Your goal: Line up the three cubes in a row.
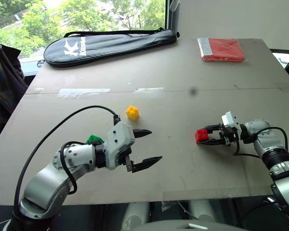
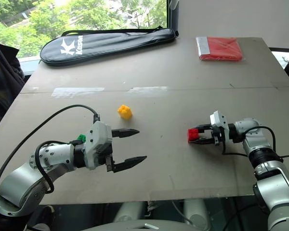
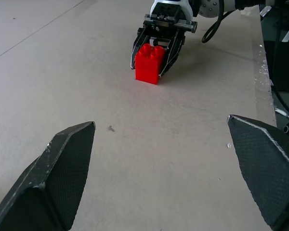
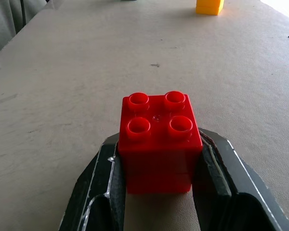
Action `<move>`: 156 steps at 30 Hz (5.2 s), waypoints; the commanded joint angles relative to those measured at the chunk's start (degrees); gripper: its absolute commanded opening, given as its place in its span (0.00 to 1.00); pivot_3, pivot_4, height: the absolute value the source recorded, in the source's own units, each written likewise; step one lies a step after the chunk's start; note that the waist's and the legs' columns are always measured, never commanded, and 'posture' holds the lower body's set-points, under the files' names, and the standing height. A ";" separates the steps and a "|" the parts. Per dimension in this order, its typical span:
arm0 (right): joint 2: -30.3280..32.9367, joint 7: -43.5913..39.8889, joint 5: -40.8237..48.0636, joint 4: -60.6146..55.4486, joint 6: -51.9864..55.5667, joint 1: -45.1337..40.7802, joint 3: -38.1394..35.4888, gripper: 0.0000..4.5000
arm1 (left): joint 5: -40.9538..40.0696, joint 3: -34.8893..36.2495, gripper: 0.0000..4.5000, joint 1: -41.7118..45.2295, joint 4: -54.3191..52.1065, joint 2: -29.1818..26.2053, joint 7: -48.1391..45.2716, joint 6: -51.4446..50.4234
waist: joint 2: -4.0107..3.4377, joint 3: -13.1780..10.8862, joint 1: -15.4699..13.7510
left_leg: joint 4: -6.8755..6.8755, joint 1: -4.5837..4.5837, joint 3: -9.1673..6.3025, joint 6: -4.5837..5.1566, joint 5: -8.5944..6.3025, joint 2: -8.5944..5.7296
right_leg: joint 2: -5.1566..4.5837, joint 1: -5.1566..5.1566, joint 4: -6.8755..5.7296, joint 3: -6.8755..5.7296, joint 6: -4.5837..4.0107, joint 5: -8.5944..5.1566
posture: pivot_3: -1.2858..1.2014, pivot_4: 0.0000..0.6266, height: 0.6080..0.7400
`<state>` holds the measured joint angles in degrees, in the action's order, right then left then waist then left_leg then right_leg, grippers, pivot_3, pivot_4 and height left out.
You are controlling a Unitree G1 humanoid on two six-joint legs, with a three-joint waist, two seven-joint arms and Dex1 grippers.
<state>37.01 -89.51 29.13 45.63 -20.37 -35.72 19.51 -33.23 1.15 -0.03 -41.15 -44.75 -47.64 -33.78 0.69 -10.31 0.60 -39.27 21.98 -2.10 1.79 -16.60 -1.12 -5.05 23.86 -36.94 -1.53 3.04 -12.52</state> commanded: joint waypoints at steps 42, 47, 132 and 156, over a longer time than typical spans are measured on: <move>2.26 -2.99 1.93 -14.91 9.55 9.79 -21.27 1.00 | 8.26 7.80 1.00 -17.30 -2.90 13.09 13.66 14.01 | -0.07 -0.02 -0.08 | 0.01 0.01 -0.01 0.02 -0.01 0.03 | -0.19 -0.01 0.01 0.14 -0.02 0.05 | 0.52 0.24 0.65; 4.59 -2.99 11.75 -23.23 15.39 15.46 -22.45 1.00 | 16.04 12.05 1.00 -29.28 -3.24 26.42 26.24 21.33 | -0.06 -0.01 -0.29 | 0.00 -0.05 0.03 0.32 -0.19 0.02 | -0.25 -0.08 0.04 0.20 -0.05 0.06 | 0.52 0.24 0.65; 2.85 12.00 11.86 -49.89 18.37 46.14 -42.00 1.00 | 26.67 -21.68 0.29 31.68 62.75 27.96 -17.63 37.87 | -0.11 0.02 -1.51 | -0.20 -0.03 0.09 0.38 -0.18 -0.02 | 0.11 -0.11 -0.05 -0.07 0.20 0.31 | 0.52 0.24 0.65; 2.33 12.84 10.87 -51.12 19.47 44.43 -40.66 1.00 | 26.04 -18.34 0.97 30.16 61.87 27.61 -16.33 38.17 | -0.11 0.03 -1.40 | -0.23 -0.07 0.07 0.39 -0.18 -0.04 | 0.11 -0.14 -0.08 -0.06 0.24 0.33 | 0.52 0.24 0.65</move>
<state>39.44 -76.93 39.60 -3.72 -1.00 8.78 -20.69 -6.34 -18.77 31.64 24.08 -15.76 -64.53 4.76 0.57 -10.28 -0.80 -39.50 21.91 -2.03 2.18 -16.78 -1.15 -4.92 23.72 -37.03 -1.59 3.28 -12.19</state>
